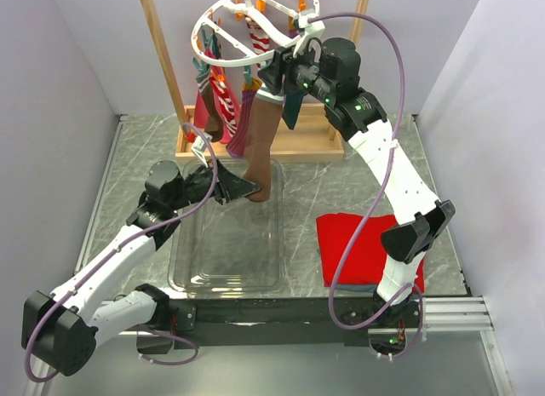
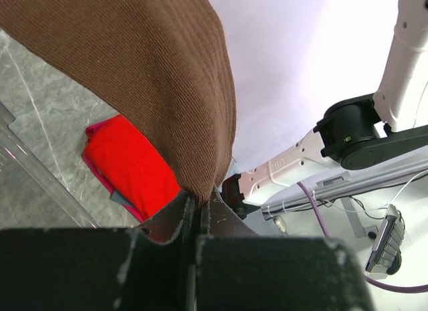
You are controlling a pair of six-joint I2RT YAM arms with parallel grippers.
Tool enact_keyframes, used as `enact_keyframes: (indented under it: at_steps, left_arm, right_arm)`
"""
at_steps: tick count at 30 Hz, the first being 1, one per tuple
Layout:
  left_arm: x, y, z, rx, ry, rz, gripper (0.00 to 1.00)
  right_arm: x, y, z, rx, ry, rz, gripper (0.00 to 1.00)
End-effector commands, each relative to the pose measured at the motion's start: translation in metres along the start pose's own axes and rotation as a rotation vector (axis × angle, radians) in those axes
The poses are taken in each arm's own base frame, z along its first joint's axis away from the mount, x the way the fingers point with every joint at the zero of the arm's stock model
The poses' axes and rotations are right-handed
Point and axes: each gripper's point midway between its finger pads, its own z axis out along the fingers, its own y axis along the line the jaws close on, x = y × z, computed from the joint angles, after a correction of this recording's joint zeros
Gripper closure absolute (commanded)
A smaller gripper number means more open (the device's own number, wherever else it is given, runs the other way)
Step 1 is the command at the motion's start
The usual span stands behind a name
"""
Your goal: Remove the socks clipped to the hanger
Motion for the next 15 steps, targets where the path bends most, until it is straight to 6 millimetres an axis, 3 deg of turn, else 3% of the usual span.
enact_keyframes:
  at_steps: [1, 13, 15]
  left_arm:
    - [-0.0143, -0.0311, -0.0042, 0.075, -0.026, 0.079, 0.99]
    - [-0.0139, -0.0311, -0.0070, 0.064, -0.031, 0.084, 0.99]
    - [-0.0135, -0.0297, -0.0067, 0.059, -0.029, 0.083, 0.99]
  right_arm:
    - [-0.0316, 0.0012, -0.0034, -0.011, -0.094, -0.018, 0.42]
    - [-0.0260, 0.0003, 0.0053, -0.038, -0.093, 0.007, 0.58]
    - [-0.0256, -0.0005, 0.0063, -0.042, -0.094, 0.008, 0.69]
